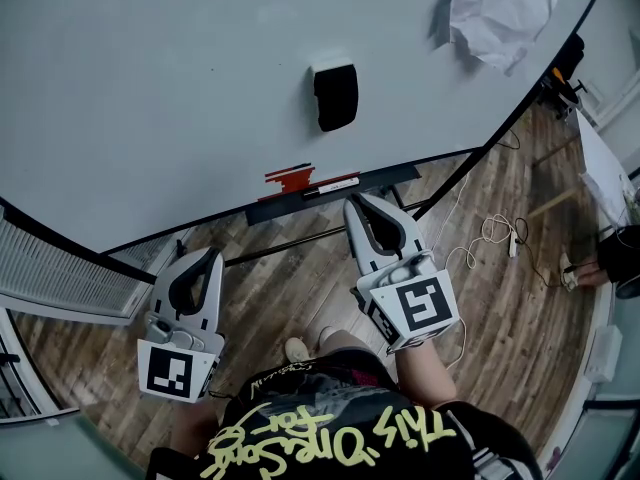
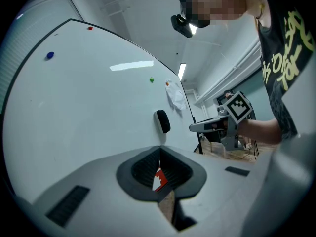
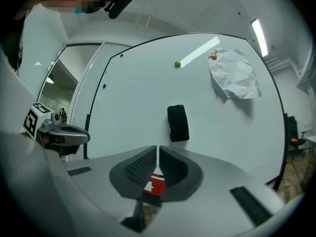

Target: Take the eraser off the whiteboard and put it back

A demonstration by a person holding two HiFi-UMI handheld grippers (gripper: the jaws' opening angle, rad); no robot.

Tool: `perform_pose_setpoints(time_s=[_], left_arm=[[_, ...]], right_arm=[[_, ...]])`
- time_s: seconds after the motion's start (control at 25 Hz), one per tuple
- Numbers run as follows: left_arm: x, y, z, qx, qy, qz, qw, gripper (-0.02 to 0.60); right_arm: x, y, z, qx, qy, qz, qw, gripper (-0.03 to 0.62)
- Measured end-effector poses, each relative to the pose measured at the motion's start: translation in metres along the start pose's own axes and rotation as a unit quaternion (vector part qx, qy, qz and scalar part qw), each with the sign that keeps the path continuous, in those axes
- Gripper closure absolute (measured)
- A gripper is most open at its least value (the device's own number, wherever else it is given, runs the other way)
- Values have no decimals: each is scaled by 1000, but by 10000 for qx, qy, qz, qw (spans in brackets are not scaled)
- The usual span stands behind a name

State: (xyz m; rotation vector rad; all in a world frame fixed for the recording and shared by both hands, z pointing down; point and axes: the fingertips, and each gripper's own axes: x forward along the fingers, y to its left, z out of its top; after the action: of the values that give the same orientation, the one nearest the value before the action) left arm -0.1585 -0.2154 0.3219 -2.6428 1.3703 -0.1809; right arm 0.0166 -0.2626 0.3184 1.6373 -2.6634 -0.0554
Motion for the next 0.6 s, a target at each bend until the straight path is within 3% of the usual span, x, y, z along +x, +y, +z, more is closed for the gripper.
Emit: perform_pose_setpoints(time_s=[0.2, 0.36, 0.6], left_arm=[[-1, -1, 2, 336, -140, -110, 9993, 574], [-3, -1, 0, 54, -54, -12, 10000, 574], [-6, -1, 2, -8, -42, 20, 10000, 574]], right_arm=[[-3, 2, 0, -2, 26, -30, 10000, 583], [-6, 4, 0, -187, 51, -75, 9998, 586], [-10, 8, 7, -197, 6, -29, 9998, 586]])
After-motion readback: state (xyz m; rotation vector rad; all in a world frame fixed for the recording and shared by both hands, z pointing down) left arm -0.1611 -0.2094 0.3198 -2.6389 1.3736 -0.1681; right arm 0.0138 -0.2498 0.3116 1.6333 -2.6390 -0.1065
